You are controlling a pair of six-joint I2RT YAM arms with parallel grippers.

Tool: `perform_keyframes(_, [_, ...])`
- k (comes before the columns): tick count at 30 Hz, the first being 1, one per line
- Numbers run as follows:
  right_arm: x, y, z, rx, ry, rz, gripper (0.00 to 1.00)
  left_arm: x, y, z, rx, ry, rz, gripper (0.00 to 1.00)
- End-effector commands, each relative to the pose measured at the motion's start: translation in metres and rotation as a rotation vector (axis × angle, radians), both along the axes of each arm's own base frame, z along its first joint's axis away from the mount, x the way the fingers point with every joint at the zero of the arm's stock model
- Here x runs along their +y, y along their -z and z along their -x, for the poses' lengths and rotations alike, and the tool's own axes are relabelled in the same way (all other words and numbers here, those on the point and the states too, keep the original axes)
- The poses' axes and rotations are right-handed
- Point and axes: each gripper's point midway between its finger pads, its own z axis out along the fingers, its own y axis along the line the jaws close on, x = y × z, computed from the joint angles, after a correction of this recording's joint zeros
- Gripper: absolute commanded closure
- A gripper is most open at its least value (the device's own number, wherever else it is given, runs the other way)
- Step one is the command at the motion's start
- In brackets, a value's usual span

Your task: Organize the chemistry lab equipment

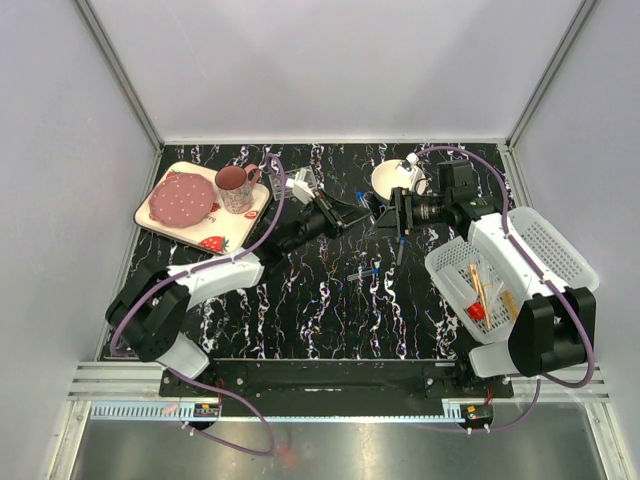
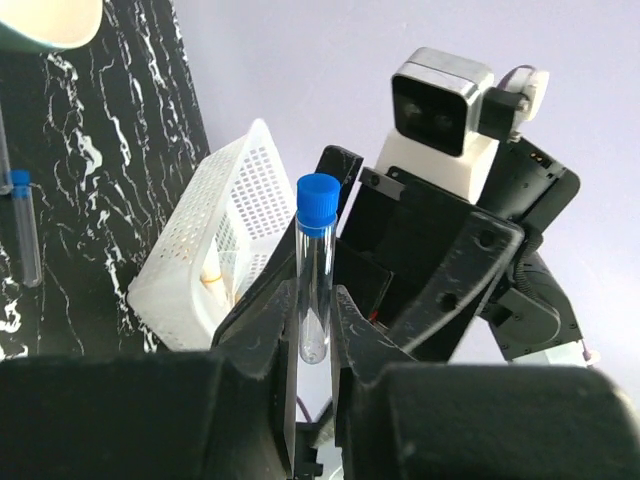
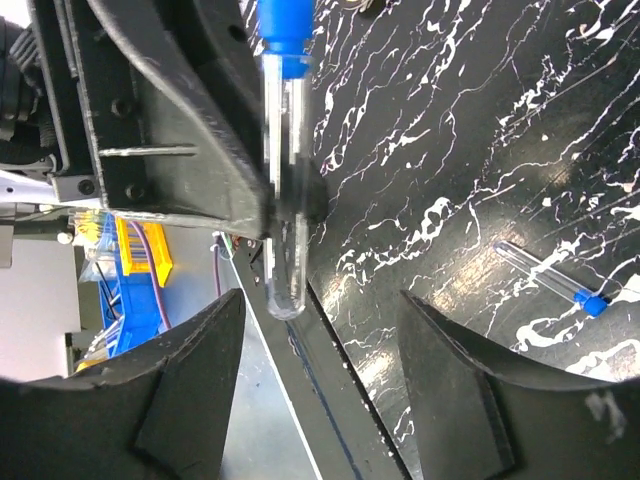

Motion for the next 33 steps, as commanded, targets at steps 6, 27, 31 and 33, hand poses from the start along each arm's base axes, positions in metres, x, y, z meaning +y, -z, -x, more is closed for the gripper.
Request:
perform_keyframes(6, [0.009, -0.014, -0.019, -0.002, 0.045, -0.033, 0.5, -0.003, -0.041, 0.004, -0.093, -0.018, 0.087, 0.91])
perform_keyframes(27, [0.013, -0.022, -0.014, 0.004, 0.0, -0.081, 0.98, -0.006, -0.042, 0.009, -0.144, -0.017, -0.057, 0.56])
perform_keyframes(31, [0.008, -0.022, -0.001, -0.071, -0.035, -0.059, 0.98, 0.007, -0.048, 0.015, -0.169, 0.009, -0.096, 0.28])
perform_keyframes(33, [0.004, -0.019, 0.003, -0.144, -0.066, -0.034, 0.98, 0.016, -0.044, 0.018, -0.175, 0.039, -0.121, 0.18])
